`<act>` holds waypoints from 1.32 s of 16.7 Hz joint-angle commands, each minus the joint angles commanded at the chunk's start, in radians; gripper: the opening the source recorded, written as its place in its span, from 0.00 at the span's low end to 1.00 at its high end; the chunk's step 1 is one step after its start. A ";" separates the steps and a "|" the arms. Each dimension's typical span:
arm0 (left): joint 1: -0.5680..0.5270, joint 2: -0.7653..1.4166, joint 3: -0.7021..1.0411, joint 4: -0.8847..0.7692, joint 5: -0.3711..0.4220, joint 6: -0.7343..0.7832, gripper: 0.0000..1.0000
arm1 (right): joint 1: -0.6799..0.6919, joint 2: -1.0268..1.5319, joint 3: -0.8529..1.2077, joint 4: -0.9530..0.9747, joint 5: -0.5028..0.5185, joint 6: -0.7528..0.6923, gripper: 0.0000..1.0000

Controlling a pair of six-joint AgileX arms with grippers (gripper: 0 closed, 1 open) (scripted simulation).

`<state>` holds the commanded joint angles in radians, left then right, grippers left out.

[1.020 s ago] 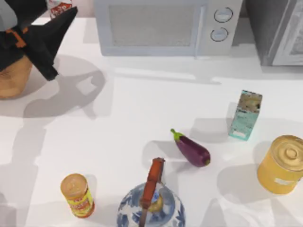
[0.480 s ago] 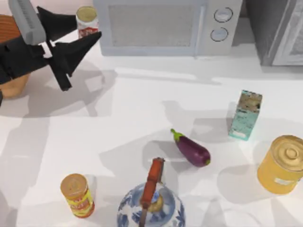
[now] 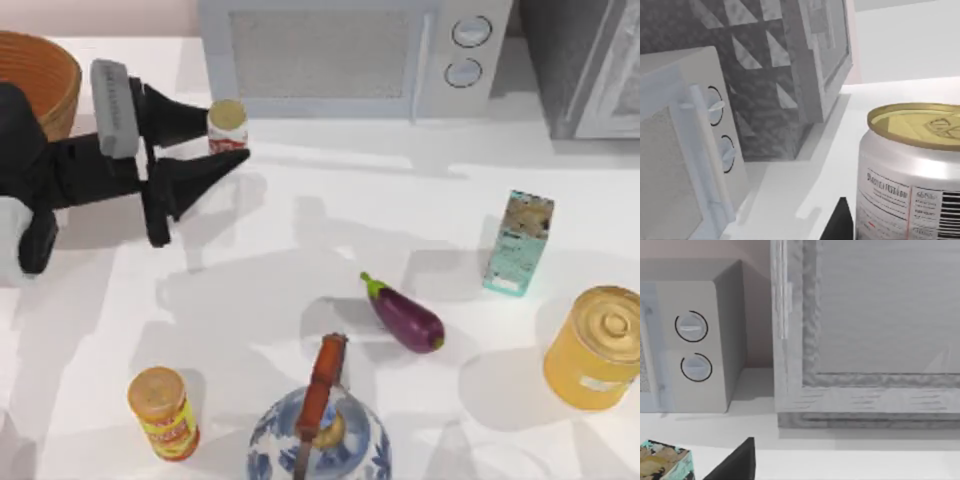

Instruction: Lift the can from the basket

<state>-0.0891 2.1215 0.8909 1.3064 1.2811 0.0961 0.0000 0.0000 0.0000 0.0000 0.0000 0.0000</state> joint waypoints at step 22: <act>-0.027 0.333 0.062 0.076 0.221 0.024 0.45 | 0.000 0.000 0.000 0.000 0.000 0.000 1.00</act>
<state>-0.1161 2.4549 0.9532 1.3822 1.5023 0.1200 0.0000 0.0000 0.0000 0.0000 0.0000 0.0000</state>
